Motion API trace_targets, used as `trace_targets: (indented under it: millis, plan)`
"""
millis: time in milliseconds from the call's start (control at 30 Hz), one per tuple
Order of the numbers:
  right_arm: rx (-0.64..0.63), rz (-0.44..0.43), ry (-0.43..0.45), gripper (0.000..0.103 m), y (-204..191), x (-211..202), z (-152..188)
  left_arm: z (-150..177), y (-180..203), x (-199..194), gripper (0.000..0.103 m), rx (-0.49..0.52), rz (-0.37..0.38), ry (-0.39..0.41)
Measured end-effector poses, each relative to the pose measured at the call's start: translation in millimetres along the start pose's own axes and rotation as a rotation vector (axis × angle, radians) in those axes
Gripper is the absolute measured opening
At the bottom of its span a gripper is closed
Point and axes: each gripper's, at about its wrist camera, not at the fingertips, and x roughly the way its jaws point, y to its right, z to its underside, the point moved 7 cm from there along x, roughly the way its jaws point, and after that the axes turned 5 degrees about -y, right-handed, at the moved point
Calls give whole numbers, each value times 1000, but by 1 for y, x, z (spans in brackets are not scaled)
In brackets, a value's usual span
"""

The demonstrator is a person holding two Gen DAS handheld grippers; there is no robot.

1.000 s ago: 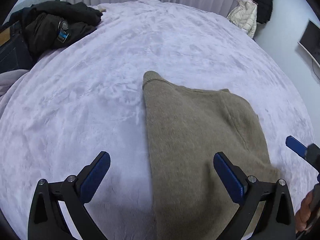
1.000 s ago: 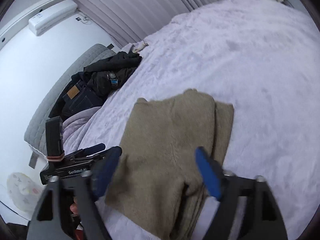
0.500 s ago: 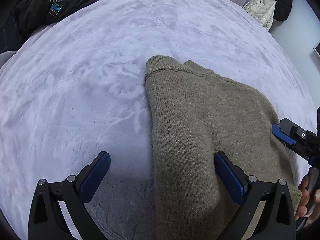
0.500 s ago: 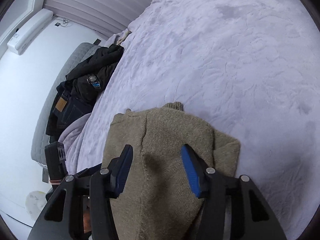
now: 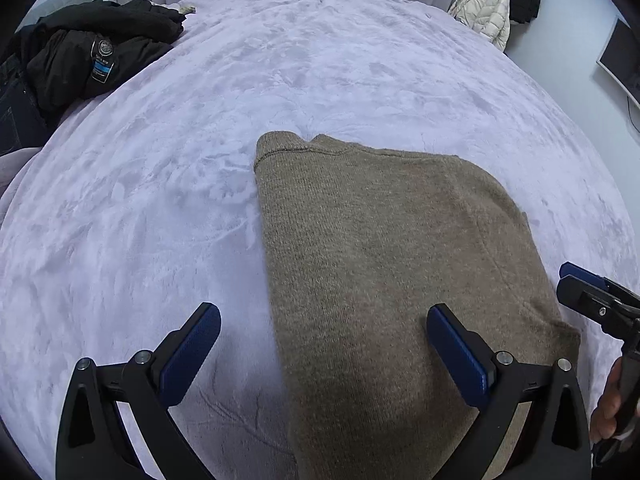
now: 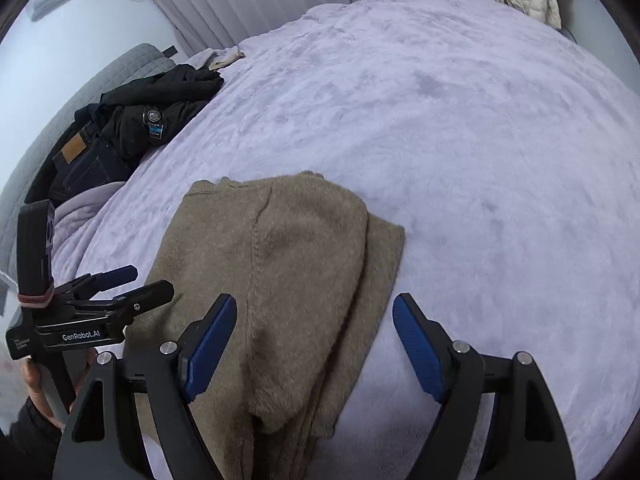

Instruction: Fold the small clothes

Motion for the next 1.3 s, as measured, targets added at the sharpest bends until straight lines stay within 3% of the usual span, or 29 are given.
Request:
trace_targets:
  millis: [233, 400, 467, 533, 567, 600, 633, 667, 700, 733, 767, 867, 1100, 1300]
  plan:
    - [129, -209, 12, 87, 9, -3, 19, 15, 6, 13, 103, 4, 68, -44]
    - [190, -186, -85, 90, 17, 26, 24, 17, -4, 32, 103, -90, 213, -102]
    - [195, -192, -108, 99, 15, 35, 22, 15, -3, 41, 103, -109, 264, -124]
    - [166, -186, -104, 101, 7, 43, 17, 12, 0, 44, 103, -98, 283, -127]
    - [131, -189, -98, 100, 0, 47, 15, 12, 3, 42, 95, -86, 288, -125]
    - [102, -187, -98, 99, -6, 51, 14, 11, 8, 39, 75, -66, 317, -118]
    - [78, -172, -105, 93, -11, 56, 14, 11, 10, 35, 73, -48, 317, -109]
    - [59, -162, -113, 76, -17, 60, 14, 11, 11, 32, 63, -36, 304, -100]
    - [41, -153, -123, 72, -22, 63, 16, 12, 12, 29, 55, -21, 295, -90]
    - [35, -143, -111, 66, -26, 62, 16, 12, 12, 26, 52, -17, 289, -83]
    - [28, -135, -96, 54, -29, 59, 17, 12, 11, 23, 46, -17, 288, -80]
    - [0, -130, -49, 39, -40, 42, 16, 12, 18, 6, 41, 35, 266, -41]
    - [-50, -129, 1, 36, -77, -2, 21, 23, 13, -36, 39, 51, 251, -41]
    - [-100, -147, -11, 36, -115, -34, 50, 64, -1, -76, 39, 85, 234, -37]
